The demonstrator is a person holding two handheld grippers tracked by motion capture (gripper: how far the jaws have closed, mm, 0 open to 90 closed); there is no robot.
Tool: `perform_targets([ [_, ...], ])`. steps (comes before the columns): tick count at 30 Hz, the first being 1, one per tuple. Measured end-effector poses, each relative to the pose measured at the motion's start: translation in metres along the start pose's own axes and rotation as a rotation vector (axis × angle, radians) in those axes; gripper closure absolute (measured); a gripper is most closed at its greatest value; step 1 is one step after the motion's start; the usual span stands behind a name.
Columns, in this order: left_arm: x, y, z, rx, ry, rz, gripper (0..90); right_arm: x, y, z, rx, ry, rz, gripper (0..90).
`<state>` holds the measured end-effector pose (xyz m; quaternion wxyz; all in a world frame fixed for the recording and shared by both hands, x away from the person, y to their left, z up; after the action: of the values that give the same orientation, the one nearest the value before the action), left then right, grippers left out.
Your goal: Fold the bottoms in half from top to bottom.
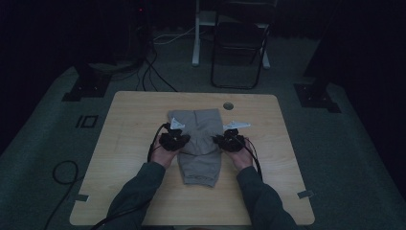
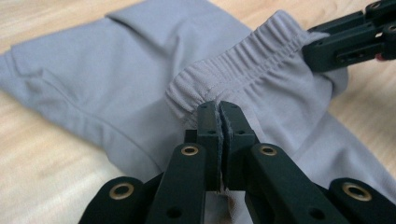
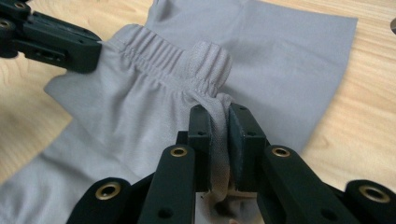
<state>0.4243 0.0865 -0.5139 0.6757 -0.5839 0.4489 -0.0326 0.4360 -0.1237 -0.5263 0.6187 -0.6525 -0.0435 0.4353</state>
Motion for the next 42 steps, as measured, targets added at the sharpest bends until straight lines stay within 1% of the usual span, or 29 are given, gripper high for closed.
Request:
perform_targets([
  [2,-0.004,0.007,-0.004,0.007,0.007,-0.002,88.1,-0.005,0.011,0.004,-0.005,-0.015,-0.007,80.2],
  [5,-0.009,0.017,-0.01,0.008,0.015,-0.003,88.1,-0.009,0.018,0.007,-0.004,-0.026,-0.009,79.7],
  [6,-0.013,0.025,-0.012,0.004,0.024,0.001,87.9,-0.012,0.024,0.01,-0.006,-0.032,-0.003,79.2],
  [7,-0.013,0.025,-0.012,0.004,0.024,0.001,87.8,-0.012,0.024,0.01,-0.006,-0.032,-0.003,79.2],
  [8,-0.015,0.031,-0.014,0.001,0.029,0.004,87.6,-0.015,0.029,0.012,-0.006,-0.038,-0.001,78.7],
  [12,-0.017,0.042,-0.015,-0.015,0.038,0.017,86.4,-0.018,0.036,0.016,-0.018,-0.046,0.008,77.2],
  [14,-0.018,0.047,-0.014,-0.028,0.045,0.024,82.3,-0.02,0.039,0.015,-0.024,-0.052,0.028,73.3],
  [15,-0.019,0.048,-0.013,-0.033,0.044,0.021,82.3,-0.02,0.039,0.015,-0.024,-0.052,0.028,73.3],
  [16,-0.02,0.048,-0.01,-0.039,0.039,0.015,74.8,-0.021,0.038,0.013,-0.019,-0.057,0.021,72.5],
  [18,-0.023,0.045,-0.002,-0.065,0.018,-0.005,72.4,-0.022,0.038,0.011,-0.016,-0.058,0.016,73.1],
  [19,-0.022,0.04,0.009,-0.092,-0.009,-0.015,70.9,-0.021,0.038,0.01,-0.008,-0.065,0.016,75.5],
  [20,-0.022,0.04,0.009,-0.092,-0.009,-0.015,70.9,-0.021,0.038,0.01,-0.008,-0.065,0.016,75.5],
  [21,-0.02,0.038,0.015,-0.098,-0.025,-0.011,70.9,-0.02,0.039,0.01,-0.01,-0.065,0.024,76.9],
  [22,-0.014,0.033,0.025,-0.112,-0.037,-0.001,70.9,-0.02,0.039,0.011,-0.015,-0.068,0.026,77.2],
  [23,-0.014,0.033,0.025,-0.112,-0.037,-0.001,70.9,-0.02,0.039,0.011,-0.015,-0.068,0.026,77.2],
  [26,0.0,0.027,0.032,-0.102,-0.047,0.022,70.9,-0.019,0.039,0.013,-0.025,-0.072,0.027,77.6],
  [29,0.014,0.024,0.033,-0.099,-0.055,0.044,70.5,-0.018,0.04,0.014,-0.03,-0.073,0.032,77.7],
  [30,0.021,0.022,0.03,-0.085,-0.054,0.051,69.9,-0.018,0.04,0.014,-0.032,-0.074,0.033,77.6],
  [31,0.021,0.022,0.03,-0.085,-0.054,0.051,69.5,-0.018,0.04,0.014,-0.032,-0.074,0.033,77.6],
  [32,0.024,0.022,0.029,-0.074,-0.054,0.058,69.1,-0.019,0.039,0.013,-0.033,-0.077,0.027,74.8],
  [33,0.024,0.022,0.028,-0.065,-0.052,0.06,69.1,-0.019,0.039,0.013,-0.033,-0.077,0.027,74.8],
  [34,0.024,0.023,0.027,-0.067,-0.049,0.055,68.7,-0.021,0.038,0.011,-0.032,-0.077,0.018,72.7],
  [35,0.023,0.023,0.026,-0.067,-0.044,0.052,68.3,-0.023,0.037,0.009,-0.02,-0.078,0.005,70.9],
  [36,0.021,0.024,0.024,-0.063,-0.044,0.052,67.9,-0.027,0.033,0.002,0.008,-0.077,-0.03,67.9],
  [37,0.021,0.024,0.024,-0.063,-0.044,0.052,67.6,-0.029,0.031,-0.002,0.025,-0.065,-0.034,67.9],
  [38,0.02,0.025,0.022,-0.047,-0.041,0.05,67.6,-0.029,0.029,-0.007,0.04,-0.04,-0.035,68.2],
  [40,0.019,0.025,0.021,-0.045,-0.042,0.048,67.2,-0.028,0.023,-0.015,0.06,0.006,-0.038,69.6],
  [41,0.018,0.025,0.02,-0.044,-0.04,0.045,67.2,-0.028,0.023,-0.015,0.06,0.006,-0.038,69.6],
  [42,0.018,0.025,0.02,-0.043,-0.04,0.042,67.1,-0.026,0.02,-0.02,0.07,0.027,-0.038,70.6],
])
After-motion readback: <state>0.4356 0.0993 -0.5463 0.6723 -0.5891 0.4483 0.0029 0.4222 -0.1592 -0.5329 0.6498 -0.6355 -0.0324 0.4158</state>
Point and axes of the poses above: each handheld gripper's, and its own axes: x roughly forward along the jaws, y roughly out of its underside, z roughly to its left, the point moved 4 cm from there along x, roughly forward along the jaws, and after that the axes turned 7 degrees about -z, right-handed, at the moved point
